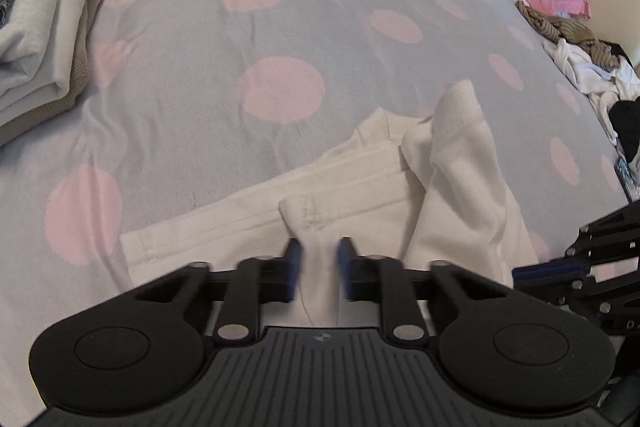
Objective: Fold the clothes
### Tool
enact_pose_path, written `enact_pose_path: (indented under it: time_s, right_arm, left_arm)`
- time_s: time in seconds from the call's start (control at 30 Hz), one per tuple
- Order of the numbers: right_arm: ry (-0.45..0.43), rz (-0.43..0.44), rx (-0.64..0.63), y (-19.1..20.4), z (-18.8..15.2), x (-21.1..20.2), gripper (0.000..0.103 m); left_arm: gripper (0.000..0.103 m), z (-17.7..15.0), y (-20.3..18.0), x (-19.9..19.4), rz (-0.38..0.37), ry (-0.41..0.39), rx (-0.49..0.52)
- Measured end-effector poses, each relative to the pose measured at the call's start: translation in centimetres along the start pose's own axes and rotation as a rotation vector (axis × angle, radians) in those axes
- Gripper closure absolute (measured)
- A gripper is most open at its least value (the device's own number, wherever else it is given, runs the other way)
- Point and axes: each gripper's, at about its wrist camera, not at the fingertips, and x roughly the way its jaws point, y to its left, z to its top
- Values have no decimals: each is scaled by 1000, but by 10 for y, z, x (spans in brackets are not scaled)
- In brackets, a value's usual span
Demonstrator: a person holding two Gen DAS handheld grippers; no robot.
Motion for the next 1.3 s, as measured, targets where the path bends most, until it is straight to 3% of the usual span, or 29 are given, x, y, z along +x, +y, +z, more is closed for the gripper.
enact_pose_path:
  time_s: [0.07, 0.13, 0.2, 0.3, 0.43, 0.77, 1.03, 1.3]
  right_arm:
    - [-9, 6, 19, -1, 1, -3, 83]
    - [-24, 2, 26, 0, 2, -7, 69]
    - [-47, 0, 39, 1, 5, -13, 68]
    - [-65, 66, 100, -1, 6, -17, 61]
    - [-72, 122, 185, -3, 6, -17, 59]
    - [-49, 85, 117, 7, 4, -14, 59]
    - [-52, 74, 90, 9, 4, -14, 59]
    - [-44, 65, 78, 9, 5, -10, 58]
  left_arm:
    - [103, 1, -1, -5, 2, -13, 7]
    - [103, 1, -2, -12, 7, -30, 13]
    - [103, 0, -3, -22, 14, -48, 12]
    - [103, -1, -4, -35, 41, -67, 9]
    - [103, -4, 1, -54, 84, -88, -9]
    - [103, -15, 33, -92, 151, -161, -90]
    - [103, -7, 45, -58, 229, -122, -44]
    - [103, -10, 55, -27, 246, -89, -55]
